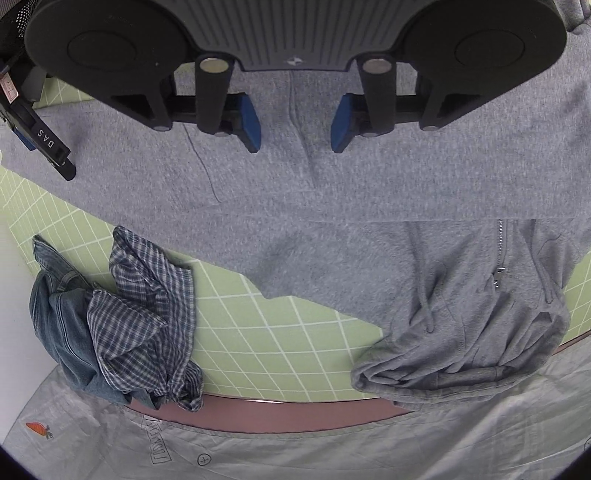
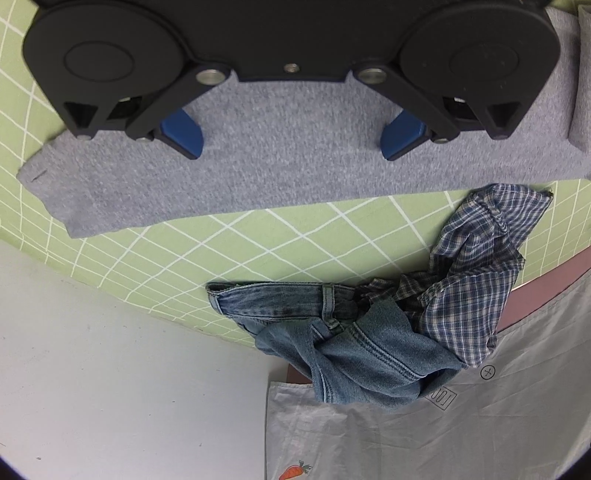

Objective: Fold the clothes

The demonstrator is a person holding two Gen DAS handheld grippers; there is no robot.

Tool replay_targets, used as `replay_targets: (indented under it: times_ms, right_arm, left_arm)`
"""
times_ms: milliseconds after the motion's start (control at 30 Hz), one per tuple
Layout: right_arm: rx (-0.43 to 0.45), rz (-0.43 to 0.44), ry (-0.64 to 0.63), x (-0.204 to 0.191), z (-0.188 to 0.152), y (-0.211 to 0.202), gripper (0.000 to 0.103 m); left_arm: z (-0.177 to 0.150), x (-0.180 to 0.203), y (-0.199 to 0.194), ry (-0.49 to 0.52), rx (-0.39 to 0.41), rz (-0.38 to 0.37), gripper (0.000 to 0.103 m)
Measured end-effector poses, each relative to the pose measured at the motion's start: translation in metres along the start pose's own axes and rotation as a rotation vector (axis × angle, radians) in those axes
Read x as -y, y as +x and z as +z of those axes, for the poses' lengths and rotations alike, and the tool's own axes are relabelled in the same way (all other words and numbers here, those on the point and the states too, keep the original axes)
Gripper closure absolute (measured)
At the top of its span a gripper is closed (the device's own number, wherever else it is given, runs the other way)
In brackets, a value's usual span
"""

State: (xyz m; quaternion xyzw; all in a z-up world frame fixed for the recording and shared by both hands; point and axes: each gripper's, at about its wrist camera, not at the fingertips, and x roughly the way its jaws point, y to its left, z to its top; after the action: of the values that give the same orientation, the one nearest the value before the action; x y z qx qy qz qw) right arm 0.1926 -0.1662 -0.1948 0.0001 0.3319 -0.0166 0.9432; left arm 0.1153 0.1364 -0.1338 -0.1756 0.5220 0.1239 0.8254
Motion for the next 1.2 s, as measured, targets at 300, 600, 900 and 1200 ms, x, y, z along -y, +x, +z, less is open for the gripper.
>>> replay_targets:
  times_ms: [300, 600, 900, 1200]
  right_arm:
    - [0.002, 0.002, 0.001, 0.000, 0.000, 0.001, 0.000]
    - [0.001, 0.002, 0.001, 0.000, 0.001, 0.001, 0.000]
    - [0.001, 0.003, 0.000, 0.000, 0.001, 0.001, 0.000]
    - [0.001, 0.003, 0.001, 0.000, 0.000, 0.001, 0.000]
  left_arm:
    - [-0.003, 0.007, 0.007, 0.050, -0.006, 0.007, 0.099]
    - [-0.003, -0.004, -0.011, 0.015, 0.032, 0.007, 0.099]
    - [-0.002, -0.042, -0.045, -0.081, 0.099, 0.084, 0.100]
    - [-0.010, -0.106, -0.084, -0.155, 0.144, 0.247, 0.100]
